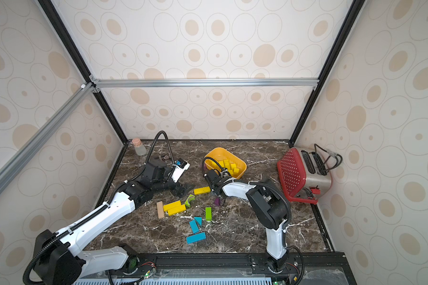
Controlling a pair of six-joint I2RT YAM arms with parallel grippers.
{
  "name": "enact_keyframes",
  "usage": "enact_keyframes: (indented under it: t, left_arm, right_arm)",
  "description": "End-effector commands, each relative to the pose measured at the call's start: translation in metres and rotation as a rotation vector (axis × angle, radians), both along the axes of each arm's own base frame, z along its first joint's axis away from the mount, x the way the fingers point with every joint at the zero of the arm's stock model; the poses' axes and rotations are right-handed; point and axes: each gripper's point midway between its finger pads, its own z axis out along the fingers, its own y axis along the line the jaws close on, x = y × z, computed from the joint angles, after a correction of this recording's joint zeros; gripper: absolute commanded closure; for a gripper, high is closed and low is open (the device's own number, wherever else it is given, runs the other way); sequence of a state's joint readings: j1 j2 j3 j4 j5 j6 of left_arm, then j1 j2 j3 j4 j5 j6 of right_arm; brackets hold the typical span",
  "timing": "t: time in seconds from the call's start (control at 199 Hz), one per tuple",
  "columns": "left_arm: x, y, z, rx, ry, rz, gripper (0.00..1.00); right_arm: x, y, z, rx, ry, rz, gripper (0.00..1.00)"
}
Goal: Pick out the yellow building blocks
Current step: Pick up the building block from the center of the board.
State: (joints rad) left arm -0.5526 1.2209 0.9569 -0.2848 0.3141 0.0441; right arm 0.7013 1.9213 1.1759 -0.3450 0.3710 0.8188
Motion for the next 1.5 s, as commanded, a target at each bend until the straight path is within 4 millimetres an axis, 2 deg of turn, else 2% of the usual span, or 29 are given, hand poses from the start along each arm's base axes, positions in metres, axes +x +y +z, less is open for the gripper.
enact_keyframes:
  t: [0.0,0.327,0.568,0.718,1.226,1.497]
  left_arm:
    - [0.004,-0.003,0.014,-0.027,-0.027,-0.003,0.12]
    - [0.004,-0.003,0.016,-0.028,-0.029,-0.002,0.12]
    - [0.005,-0.003,0.017,-0.027,-0.031,0.002,0.12]
    - [0.005,-0.003,0.017,-0.027,-0.032,0.002,0.12]
    - [0.007,-0.001,0.017,-0.012,-0.035,0.010,0.11]
    - [0.009,-0.001,0.016,-0.004,-0.035,0.010,0.11]
  right_arm:
    - [0.006,0.000,-0.003,-0.016,0.009,-0.001,0.36]
    - [0.014,0.004,0.002,-0.055,0.011,0.038,0.35]
    - [0.016,0.010,0.001,-0.027,0.008,0.051,0.48]
    - [0.012,0.014,0.003,-0.002,0.002,0.060,0.53]
    - [-0.008,0.037,0.032,0.069,-0.082,0.170,0.59]
    - [-0.007,0.049,0.054,0.079,-0.125,0.232,0.61]
